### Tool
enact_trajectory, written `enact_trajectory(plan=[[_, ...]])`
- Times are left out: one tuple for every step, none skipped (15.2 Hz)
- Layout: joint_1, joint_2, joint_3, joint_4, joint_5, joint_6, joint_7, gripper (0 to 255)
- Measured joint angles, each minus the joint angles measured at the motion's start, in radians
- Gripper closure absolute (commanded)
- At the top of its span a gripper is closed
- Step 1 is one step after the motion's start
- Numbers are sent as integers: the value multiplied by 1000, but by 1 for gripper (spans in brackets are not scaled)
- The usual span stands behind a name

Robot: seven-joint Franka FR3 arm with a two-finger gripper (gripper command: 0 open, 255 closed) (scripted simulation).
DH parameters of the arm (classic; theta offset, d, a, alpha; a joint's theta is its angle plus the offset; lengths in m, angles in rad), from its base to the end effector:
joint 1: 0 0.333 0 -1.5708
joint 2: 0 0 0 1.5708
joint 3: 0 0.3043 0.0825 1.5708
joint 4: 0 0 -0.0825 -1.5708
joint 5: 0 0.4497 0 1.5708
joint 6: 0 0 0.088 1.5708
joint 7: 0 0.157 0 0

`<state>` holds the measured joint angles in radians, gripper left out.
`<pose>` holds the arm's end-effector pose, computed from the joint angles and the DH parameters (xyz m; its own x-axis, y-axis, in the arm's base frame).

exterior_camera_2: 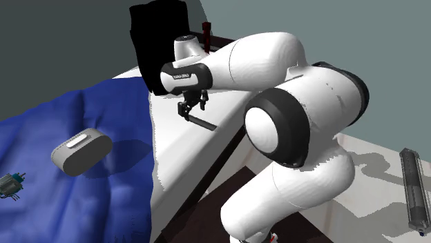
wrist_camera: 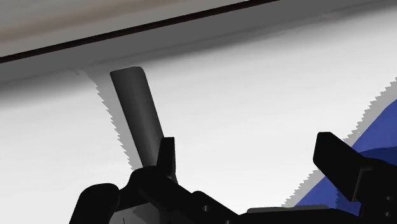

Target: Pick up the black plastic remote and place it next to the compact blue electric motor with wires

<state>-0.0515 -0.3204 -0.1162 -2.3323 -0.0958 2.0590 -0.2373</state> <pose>0.5114 -0.0945 0.3767 0.9925 0.1183 0.0317 0.1163 -0.9915 0.0591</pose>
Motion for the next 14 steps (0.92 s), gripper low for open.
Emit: enact_trajectory(plan=[[-2,28,-9,6,-2,22,-18,0],[-3,56,-16,18,-2,38,-36,0],[-6,90,-26,27,-3,63,-56,0],[-5,134,-30,44,0,90,-69,0],[-7,171,-37,59,3,111,-88,0],[-13,203,-48,67,4,135,-114,0],[-15,246,-54,97,10,149,-134,0],[-16,288,-57,123,16,164,-151,0],[-17,324,-59,145,21,178,-166,0],[-22,360,-64,168,27,191,-187,0],[-26,401,-67,191,34,208,-208,0],[-32,436,-69,215,39,219,-228,0],[-35,460,-70,232,44,226,-239,0],[-36,473,-70,236,46,234,-244,0]])
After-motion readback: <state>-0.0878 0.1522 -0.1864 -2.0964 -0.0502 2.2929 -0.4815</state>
